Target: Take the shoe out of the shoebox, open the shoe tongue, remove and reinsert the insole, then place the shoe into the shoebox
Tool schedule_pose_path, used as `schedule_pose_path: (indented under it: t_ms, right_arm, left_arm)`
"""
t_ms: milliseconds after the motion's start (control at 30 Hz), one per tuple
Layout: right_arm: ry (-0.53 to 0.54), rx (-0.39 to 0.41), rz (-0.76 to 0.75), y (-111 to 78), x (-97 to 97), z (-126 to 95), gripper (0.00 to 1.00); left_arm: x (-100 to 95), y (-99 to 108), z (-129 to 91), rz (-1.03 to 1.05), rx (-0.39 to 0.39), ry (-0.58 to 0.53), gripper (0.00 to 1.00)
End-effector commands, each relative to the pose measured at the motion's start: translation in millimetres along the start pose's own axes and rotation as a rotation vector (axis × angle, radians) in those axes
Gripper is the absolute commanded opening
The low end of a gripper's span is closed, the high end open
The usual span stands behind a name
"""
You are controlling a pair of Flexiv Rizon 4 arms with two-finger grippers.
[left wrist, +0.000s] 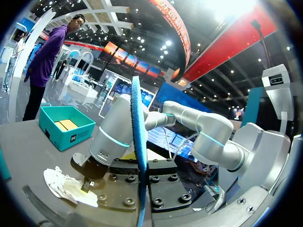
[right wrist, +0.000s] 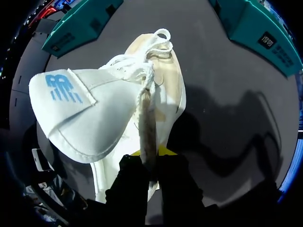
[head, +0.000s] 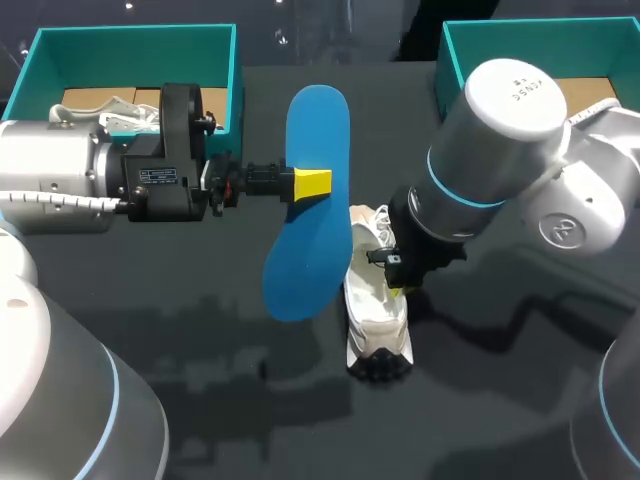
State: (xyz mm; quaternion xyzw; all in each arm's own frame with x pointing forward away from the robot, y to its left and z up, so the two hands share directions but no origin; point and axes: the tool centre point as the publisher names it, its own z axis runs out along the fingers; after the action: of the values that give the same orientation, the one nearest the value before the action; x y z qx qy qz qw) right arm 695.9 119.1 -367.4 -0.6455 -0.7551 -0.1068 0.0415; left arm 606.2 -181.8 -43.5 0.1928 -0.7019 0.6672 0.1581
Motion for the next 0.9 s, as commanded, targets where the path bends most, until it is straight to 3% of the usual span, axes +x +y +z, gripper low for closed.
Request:
schedule_pose_path:
  t_ms: [33,267,300,333,367,400,467,500,667,733,900]
  right_arm:
    - [0.014,0.009,0.000,0.7,-1.5,8.0,0.00]
    - [0.032,0.023,0.017,0.0,-3.2,12.1,0.00]
    - [0.032,0.029,0.020,-0.2,-3.2,12.0,0.06]
    - [0.027,0.044,0.031,-0.5,-3.4,11.1,0.27]
    - [0.031,0.049,0.037,-0.5,-3.7,9.0,0.40]
    - [0.026,0.060,0.048,-0.6,-4.2,6.3,0.47]
    - [0.025,0.066,0.062,-0.9,-5.3,-0.6,0.93]
    - [0.029,0.072,0.072,-1.2,-6.0,-4.4,1.00]
    - [0.146,0.109,0.084,-1.1,-11.3,-28.9,1.00]
    - [0.214,0.213,0.128,1.0,-14.5,-38.2,1.00]
    - [0.214,0.213,0.128,1.0,-14.5,-38.2,1.00]
  left_arm:
    - [1.0,1.5,0.7,0.000,0.002,-0.002,0.00]
    - [1.0,1.5,0.7,0.000,0.002,-0.002,0.00]
    - [1.0,1.5,0.7,0.000,0.002,-0.002,0.00]
    - [1.0,1.5,0.7,0.000,0.002,-0.002,0.00]
    - [1.0,1.5,0.7,0.000,0.002,-0.002,0.00]
    - [1.0,1.5,0.7,0.000,0.002,-0.002,0.00]
    - [1.0,1.5,0.7,0.000,0.002,-0.002,0.00]
    - [1.0,1.5,0.7,0.000,0.002,-0.002,0.00]
    - [1.0,1.5,0.7,0.000,0.002,-0.002,0.00]
    - [1.0,1.5,0.7,0.000,0.002,-0.002,0.00]
    - [1.0,1.5,0.7,0.000,0.002,-0.002,0.00]
